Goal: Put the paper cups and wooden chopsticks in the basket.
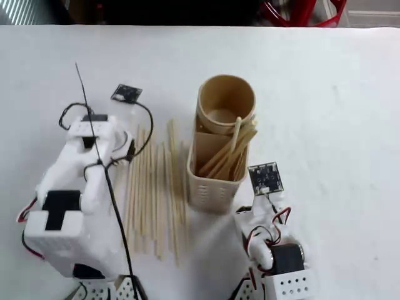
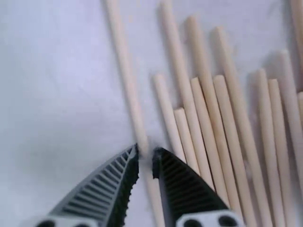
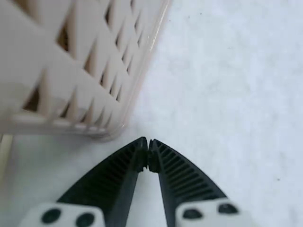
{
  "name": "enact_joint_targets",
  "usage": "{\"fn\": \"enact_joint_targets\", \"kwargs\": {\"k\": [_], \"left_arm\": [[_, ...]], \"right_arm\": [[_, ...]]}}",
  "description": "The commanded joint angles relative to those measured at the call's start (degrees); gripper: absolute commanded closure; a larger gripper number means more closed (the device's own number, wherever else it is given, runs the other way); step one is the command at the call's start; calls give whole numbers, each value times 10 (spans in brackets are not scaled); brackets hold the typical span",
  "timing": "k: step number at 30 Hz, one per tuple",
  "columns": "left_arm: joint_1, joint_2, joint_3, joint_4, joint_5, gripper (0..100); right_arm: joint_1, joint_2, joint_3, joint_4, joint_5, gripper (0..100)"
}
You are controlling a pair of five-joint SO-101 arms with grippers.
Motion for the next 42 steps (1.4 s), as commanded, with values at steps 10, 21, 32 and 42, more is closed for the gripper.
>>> {"fn": "enact_joint_targets", "kwargs": {"k": [10, 21, 32, 42], "left_arm": [[-2, -176, 31, 28, 36, 978], [80, -691, -81, 81, 40, 978], [285, -640, -216, 19, 85, 977], [442, -560, -218, -25, 85, 977]], "right_arm": [[2, -4, 5, 2, 1, 979], [2, -4, 5, 2, 1, 979], [3, -4, 5, 2, 1, 979], [3, -4, 5, 2, 1, 979]]}}
